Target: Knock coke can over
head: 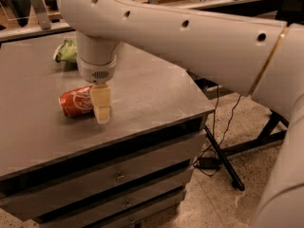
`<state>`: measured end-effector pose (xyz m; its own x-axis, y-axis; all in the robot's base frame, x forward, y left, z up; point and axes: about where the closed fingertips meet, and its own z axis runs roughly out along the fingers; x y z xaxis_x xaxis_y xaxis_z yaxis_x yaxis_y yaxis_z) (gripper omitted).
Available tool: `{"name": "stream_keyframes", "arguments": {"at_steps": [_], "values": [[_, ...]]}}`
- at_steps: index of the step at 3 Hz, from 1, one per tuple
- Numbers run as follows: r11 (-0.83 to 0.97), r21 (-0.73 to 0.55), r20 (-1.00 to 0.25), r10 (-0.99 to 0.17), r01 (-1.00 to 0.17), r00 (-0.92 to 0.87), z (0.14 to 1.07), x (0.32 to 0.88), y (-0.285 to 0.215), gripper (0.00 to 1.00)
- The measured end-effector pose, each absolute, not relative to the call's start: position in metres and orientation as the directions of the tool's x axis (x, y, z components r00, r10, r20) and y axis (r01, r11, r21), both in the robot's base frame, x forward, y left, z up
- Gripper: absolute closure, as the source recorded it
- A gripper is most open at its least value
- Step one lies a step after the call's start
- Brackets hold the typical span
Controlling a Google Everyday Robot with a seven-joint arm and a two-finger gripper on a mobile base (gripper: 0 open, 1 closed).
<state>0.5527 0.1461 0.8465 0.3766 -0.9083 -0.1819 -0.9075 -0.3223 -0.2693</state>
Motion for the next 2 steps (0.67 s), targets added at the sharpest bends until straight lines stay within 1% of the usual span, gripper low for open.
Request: {"name": "stream_keyframes", "arguments": {"at_steps": [1,2], "values": [[-0.294,-0.272,-0.213,-0.910,-0.916,0.356,0.850,0.554,0.144,0.00],[-0.208,-0.268,-0.321,-0.901,-0.941,0.291,0.853,0.558,0.132,0.00]]}}
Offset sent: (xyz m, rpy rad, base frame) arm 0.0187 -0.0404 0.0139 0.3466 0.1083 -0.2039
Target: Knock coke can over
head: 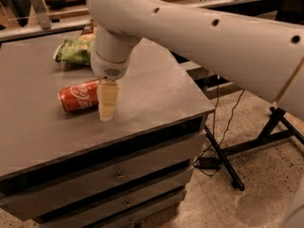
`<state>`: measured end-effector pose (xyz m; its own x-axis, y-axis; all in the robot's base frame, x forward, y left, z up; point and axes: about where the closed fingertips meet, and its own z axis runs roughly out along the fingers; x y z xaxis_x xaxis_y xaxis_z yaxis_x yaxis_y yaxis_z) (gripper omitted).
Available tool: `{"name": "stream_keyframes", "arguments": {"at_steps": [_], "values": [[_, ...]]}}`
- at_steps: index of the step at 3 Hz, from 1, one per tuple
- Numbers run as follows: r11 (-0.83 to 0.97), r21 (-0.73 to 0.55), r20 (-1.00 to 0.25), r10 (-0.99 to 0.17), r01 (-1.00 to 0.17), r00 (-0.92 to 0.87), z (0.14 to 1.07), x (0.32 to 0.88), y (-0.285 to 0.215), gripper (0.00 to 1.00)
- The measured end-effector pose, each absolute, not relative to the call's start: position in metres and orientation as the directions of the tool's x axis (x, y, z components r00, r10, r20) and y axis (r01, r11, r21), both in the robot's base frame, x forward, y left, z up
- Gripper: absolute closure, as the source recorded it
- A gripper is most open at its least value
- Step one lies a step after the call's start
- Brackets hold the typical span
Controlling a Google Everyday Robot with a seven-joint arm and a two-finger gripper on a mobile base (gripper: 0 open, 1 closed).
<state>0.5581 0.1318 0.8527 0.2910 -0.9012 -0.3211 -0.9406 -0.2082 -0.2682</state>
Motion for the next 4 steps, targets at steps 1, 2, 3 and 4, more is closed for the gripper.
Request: {"name": "stream_keyframes", "arguments": {"at_steps": [1,2,3,4], "values": [[-0.113,-0.257,-0.492,-0.840,-0.960,0.230,0.850,0.572,0.113,0.00],[-0.017,-0.183,-0.662,-0.737,-0.983,0.136,0.844,0.583,0.080,0.00],[0.036,-0.117,-0.735,-0.675,-0.992,0.063,0.850,0.580,0.069,0.00],[0.031,-0.117,-0.736,-0.674,-0.993,0.065,0.851,0.579,0.072,0.00]]}}
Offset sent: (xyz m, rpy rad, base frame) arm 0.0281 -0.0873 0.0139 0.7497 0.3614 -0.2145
